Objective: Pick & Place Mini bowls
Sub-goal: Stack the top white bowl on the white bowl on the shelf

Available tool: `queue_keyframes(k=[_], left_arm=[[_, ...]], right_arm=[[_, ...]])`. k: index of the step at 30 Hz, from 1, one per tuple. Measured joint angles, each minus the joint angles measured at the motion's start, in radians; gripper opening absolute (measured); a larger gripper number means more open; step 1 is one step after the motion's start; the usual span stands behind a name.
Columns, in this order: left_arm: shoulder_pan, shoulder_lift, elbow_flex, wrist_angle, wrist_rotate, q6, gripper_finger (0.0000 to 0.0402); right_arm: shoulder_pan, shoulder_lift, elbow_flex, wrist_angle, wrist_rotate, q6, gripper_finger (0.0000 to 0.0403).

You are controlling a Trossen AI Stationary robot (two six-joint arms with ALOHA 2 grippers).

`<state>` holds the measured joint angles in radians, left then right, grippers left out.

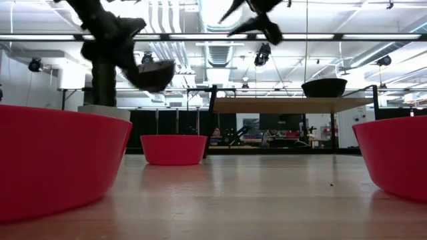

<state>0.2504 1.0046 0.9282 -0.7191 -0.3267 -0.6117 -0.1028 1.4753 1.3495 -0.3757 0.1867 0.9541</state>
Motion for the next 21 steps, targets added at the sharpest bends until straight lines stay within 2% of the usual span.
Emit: queue_keyframes(k=[3, 6, 18, 21], left_arm=[[-0.001, 0.0, 0.05, 0.055, -0.044, 0.046, 0.0005], [-0.001, 0.007, 0.096, 0.1, -0.073, 0.066, 0.0005], [-0.036, 0.042, 0.205, 0.107, -0.279, 0.182, 0.0005], [-0.045, 0.04, 0.216, 0.106, -0.343, 0.235, 0.0005]], right_arm=[[0.004, 0.02, -0.005, 0.162, -0.001, -0.041, 0.0173], [0.01, 0.045, -0.004, 0.246, -0.007, -0.097, 0.0182], [0.031, 0.182, 0.101, 0.252, 0.059, -0.265, 0.0164], [0.032, 0.206, 0.132, 0.244, 0.108, -0.275, 0.0157]])
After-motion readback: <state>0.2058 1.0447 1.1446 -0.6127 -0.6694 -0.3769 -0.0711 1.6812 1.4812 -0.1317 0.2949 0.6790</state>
